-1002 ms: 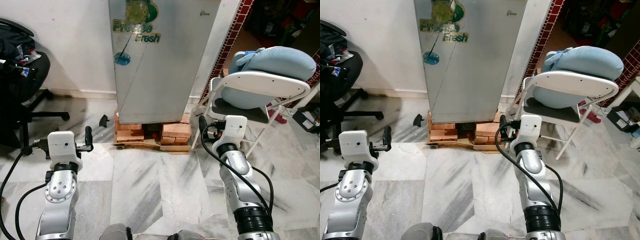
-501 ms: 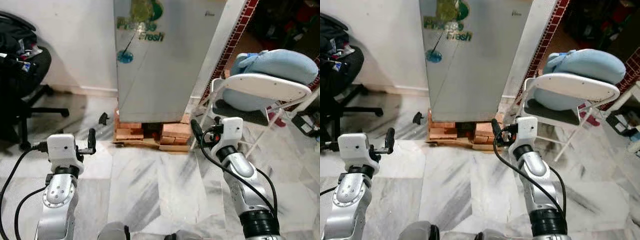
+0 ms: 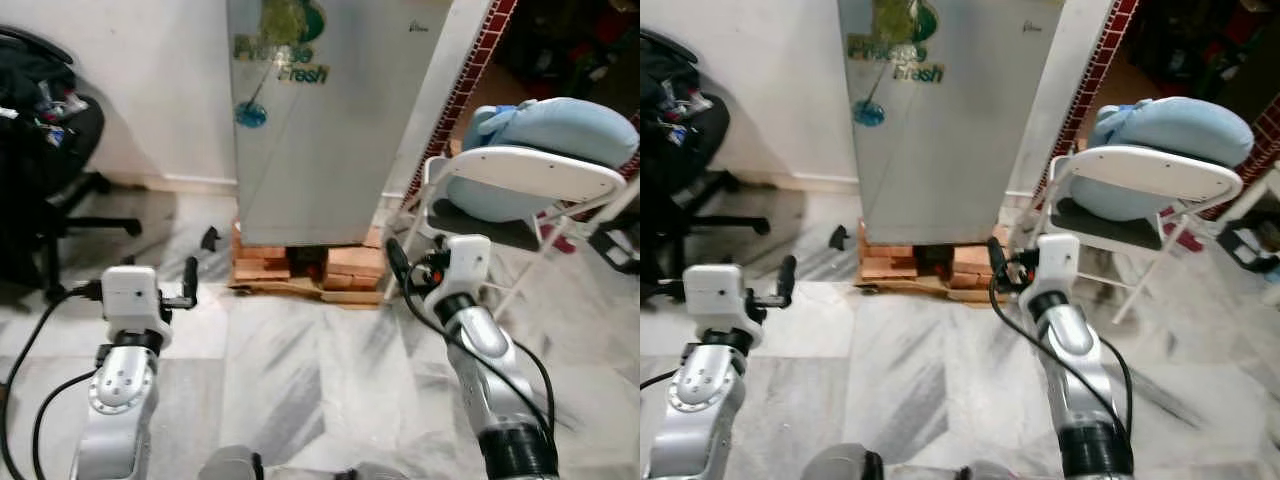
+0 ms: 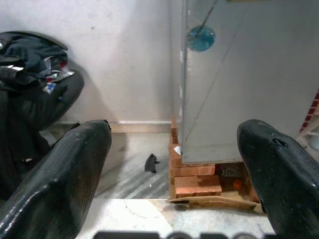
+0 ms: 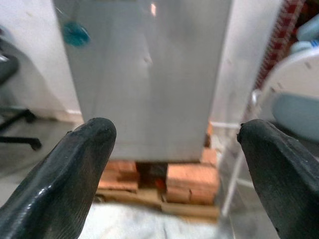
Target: Restocking fridge
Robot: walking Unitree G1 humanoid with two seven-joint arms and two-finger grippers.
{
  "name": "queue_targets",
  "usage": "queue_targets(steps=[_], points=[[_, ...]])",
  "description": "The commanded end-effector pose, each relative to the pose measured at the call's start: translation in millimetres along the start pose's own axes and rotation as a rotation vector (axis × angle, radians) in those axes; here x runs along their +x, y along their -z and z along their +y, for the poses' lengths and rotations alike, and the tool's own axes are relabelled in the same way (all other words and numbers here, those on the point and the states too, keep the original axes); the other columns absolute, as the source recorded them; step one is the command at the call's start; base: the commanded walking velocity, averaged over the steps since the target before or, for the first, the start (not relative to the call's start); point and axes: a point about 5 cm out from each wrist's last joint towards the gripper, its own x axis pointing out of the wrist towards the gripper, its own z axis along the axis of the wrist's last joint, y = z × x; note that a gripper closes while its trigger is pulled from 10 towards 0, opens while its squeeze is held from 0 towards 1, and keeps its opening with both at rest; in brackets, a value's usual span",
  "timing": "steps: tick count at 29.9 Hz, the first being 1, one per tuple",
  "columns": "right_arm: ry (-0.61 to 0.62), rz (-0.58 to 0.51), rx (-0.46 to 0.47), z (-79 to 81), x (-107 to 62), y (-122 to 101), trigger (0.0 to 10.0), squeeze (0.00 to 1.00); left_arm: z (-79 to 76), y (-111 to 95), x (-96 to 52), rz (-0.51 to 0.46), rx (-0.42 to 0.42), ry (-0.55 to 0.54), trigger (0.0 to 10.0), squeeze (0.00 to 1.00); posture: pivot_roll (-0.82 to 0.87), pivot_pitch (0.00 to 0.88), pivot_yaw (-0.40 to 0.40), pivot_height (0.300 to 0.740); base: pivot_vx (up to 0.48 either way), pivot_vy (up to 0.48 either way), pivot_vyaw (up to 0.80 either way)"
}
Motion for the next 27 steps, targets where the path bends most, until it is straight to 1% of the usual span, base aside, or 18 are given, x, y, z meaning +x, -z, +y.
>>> queue_targets(steps=[1,2,4,6,9,15,19,22,26,27], points=[[0.019,-0.044,-0.011,-3.5,2.1,-10.2,10.0,0.00,-1.3,-0.9,1.1,0.003,0.017,0.022,10.0,0.00,0.06,0.000,-0.068,0.740,0.000,0.480,0.00],[0.013,-0.025,0.010,-2.2,2.7,-7.7,10.0,0.00,-2.2,-1.7,1.2,-0.006,0.011,0.037,10.0,0.00,0.07,0.000,-0.077,0.740,0.000,0.480,0.00],[0.007,-0.021,0.022,-1.5,3.0,-6.7,10.0,0.00,-3.0,-2.2,1.0,-0.015,0.007,0.044,10.0,0.00,0.07,0.000,-0.077,0.740,0.000,0.480,0.00],[0.006,-0.026,0.014,0.0,4.5,-7.0,10.0,0.00,-3.5,-2.7,0.7,-0.028,0.005,0.038,10.0,0.00,0.07,0.000,-0.067,0.740,0.000,0.480,-0.80],[0.013,-0.045,0.013,1.6,6.7,-9.4,10.0,0.00,-4.2,-1.2,1.1,-0.019,-0.002,0.045,10.0,0.00,0.07,0.000,-0.046,0.740,0.000,0.480,-0.69],[0.051,-0.064,0.028,-0.6,9.5,-11.1,10.0,0.00,-10.3,-1.9,6.9,-0.017,0.032,0.105,10.0,0.00,0.05,0.000,-0.008,0.740,0.000,0.480,0.00],[0.069,-0.069,0.028,-1.0,8.5,-10.6,10.0,0.00,-9.6,-3.4,11.8,-0.022,0.047,0.117,10.0,0.00,0.04,0.000,0.007,0.740,0.000,0.480,0.00],[0.082,-0.063,0.030,-1.0,7.0,-6.7,10.0,0.00,-8.0,-4.2,15.7,-0.021,0.044,0.120,10.0,0.00,0.04,0.000,0.014,0.740,0.000,0.480,0.00],[0.084,-0.061,0.032,0.2,10.3,-5.9,10.0,0.00,-8.2,-4.1,19.0,-0.018,0.039,0.121,10.0,0.00,0.04,0.000,0.012,0.740,0.000,0.480,0.00],[0.077,-0.064,0.028,1.1,13.6,-7.4,10.0,0.00,-7.4,-5.2,20.8,-0.020,0.043,0.110,10.0,0.00,0.04,0.000,0.006,0.740,0.000,0.480,0.00]])
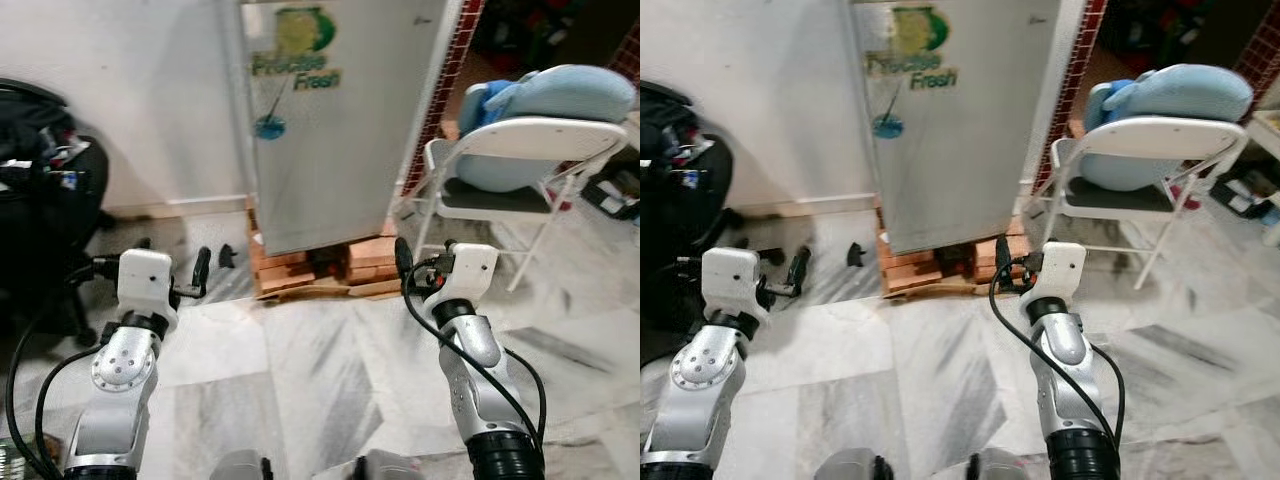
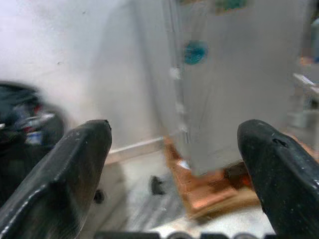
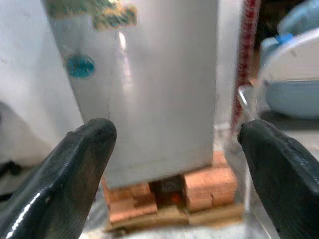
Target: Restocking fridge
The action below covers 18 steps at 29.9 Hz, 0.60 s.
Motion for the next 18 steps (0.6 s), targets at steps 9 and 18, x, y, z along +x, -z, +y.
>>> queue_targets(steps=[9,18], points=[[-0.027,-0.009,-0.017,5.8,12.9,-5.0,10.0,0.00,10.3,1.0,1.4,0.003,-0.022,-0.048,10.0,0.00,0.06,0.000,-0.030,0.740,0.062,0.461,0.00],[-0.039,0.008,-0.017,7.9,8.8,-1.0,10.0,0.00,13.4,11.3,-12.9,0.032,-0.042,-0.062,10.0,0.00,0.06,0.000,-0.055,0.740,0.347,0.329,-0.49]])
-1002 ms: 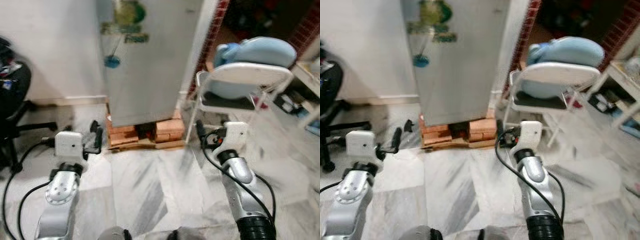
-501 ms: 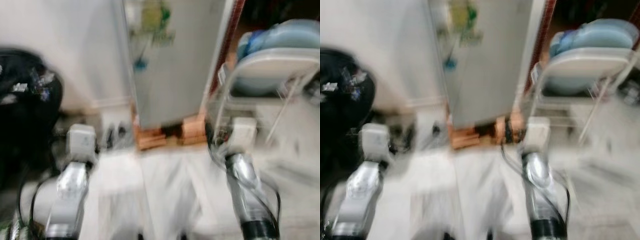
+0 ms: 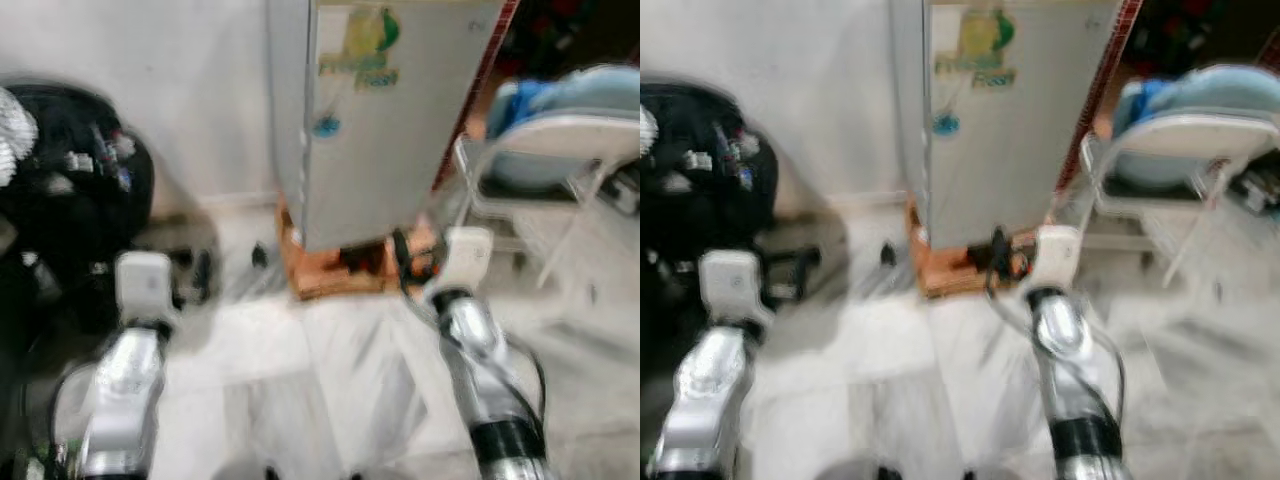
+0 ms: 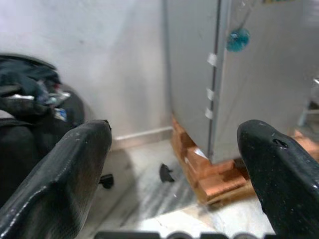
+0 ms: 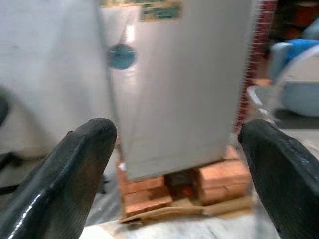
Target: Restocking fridge
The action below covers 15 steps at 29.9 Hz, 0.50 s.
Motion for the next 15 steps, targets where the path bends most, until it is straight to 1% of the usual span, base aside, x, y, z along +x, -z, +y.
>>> queue_targets(steps=[1,7,10,12,15], points=[[-0.012,-0.012,0.009,3.3,2.5,-4.2,10.0,0.00,2.9,-2.8,0.7,-0.013,0.006,-0.004,10.0,0.00,0.06,0.000,-0.057,0.740,0.356,0.319,-0.80],[-0.013,-0.016,-0.006,0.3,5.2,-6.2,10.0,0.00,-6.4,-1.5,1.8,-0.013,-0.016,0.023,10.0,0.00,0.06,0.000,-0.068,0.740,0.358,0.319,-0.80],[-0.013,-0.021,-0.011,-0.9,7.6,-8.9,10.0,0.00,-7.9,-3.5,2.8,-0.026,0.001,0.032,10.0,0.00,0.06,0.000,-0.072,0.740,0.361,0.316,-0.80],[-0.013,-0.023,-0.012,-1.6,8.2,-9.6,10.0,0.00,-7.8,-4.1,2.6,-0.031,0.011,0.032,10.0,0.00,0.06,0.000,-0.074,0.740,0.424,0.000,-0.80],[-0.013,-0.025,-0.014,-2.3,8.4,-10.4,10.0,0.00,-6.1,-4.2,1.9,-0.030,0.006,0.029,10.0,0.00,0.06,0.000,-0.075,0.740,0.435,0.000,-0.80]])
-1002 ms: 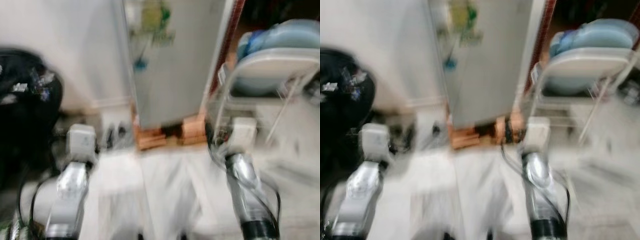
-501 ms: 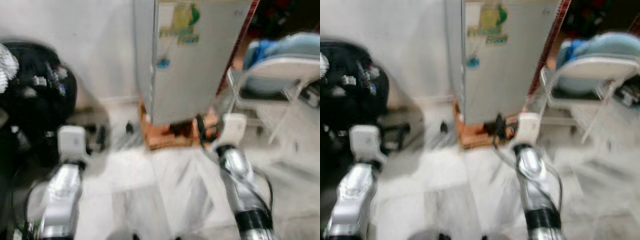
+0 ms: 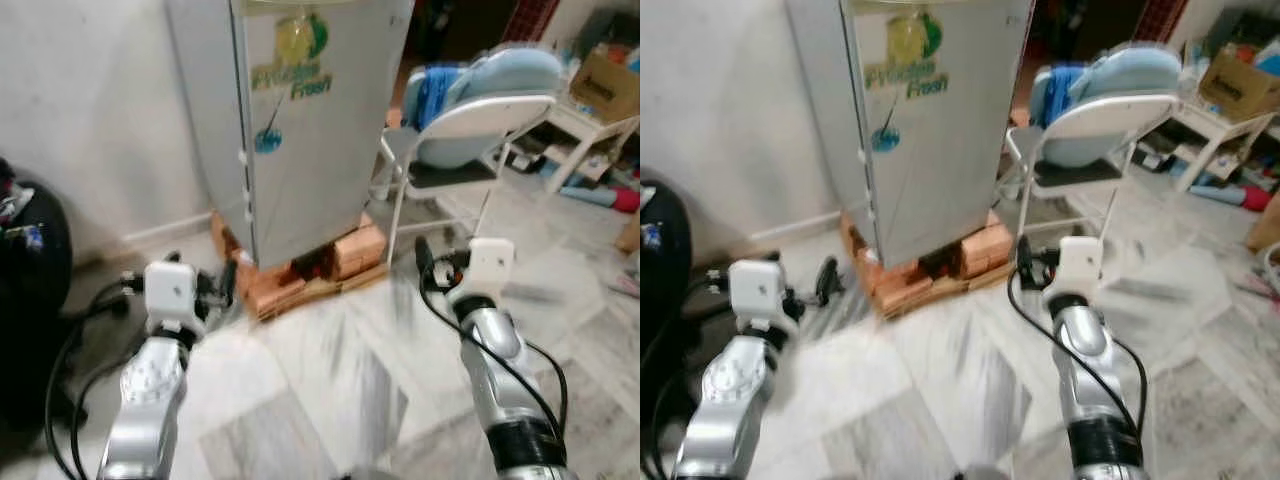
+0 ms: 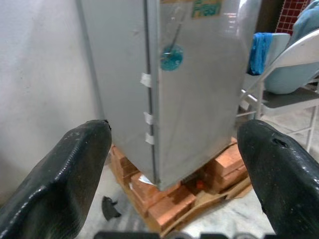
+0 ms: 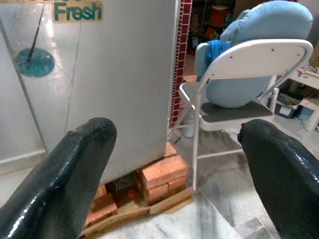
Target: Restocking fridge
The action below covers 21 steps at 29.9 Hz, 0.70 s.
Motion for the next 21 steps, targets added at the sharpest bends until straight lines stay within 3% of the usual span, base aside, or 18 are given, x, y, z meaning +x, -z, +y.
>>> queue_targets(steps=[1,8,15,19,21], points=[[-0.031,-0.024,0.006,7.9,3.5,-6.4,10.0,0.00,8.4,-0.1,-2.1,0.002,0.010,-0.019,10.0,0.00,0.06,0.000,-0.075,0.740,0.435,0.000,-0.80],[-0.030,-0.016,0.007,8.2,1.8,-2.4,10.0,0.00,13.7,3.7,-3.7,0.022,0.016,-0.052,10.0,0.00,0.07,0.000,-0.069,0.740,0.422,0.075,-0.75],[0.026,-0.024,0.015,3.3,-1.4,1.4,10.0,0.00,9.6,6.8,1.8,0.041,0.070,-0.020,10.0,0.00,0.04,0.000,-0.013,0.740,0.341,0.152,0.00],[0.046,-0.018,0.015,1.4,-5.0,3.9,10.0,0.00,8.4,7.3,7.8,0.053,0.072,-0.008,10.0,0.00,0.03,0.000,-0.015,0.740,0.000,0.000,0.00],[0.044,-0.011,0.023,1.3,-6.1,5.5,10.0,0.00,8.9,8.7,8.5,0.062,0.063,-0.017,10.0,0.00,0.03,0.000,-0.015,0.740,0.000,0.240,-0.80]])
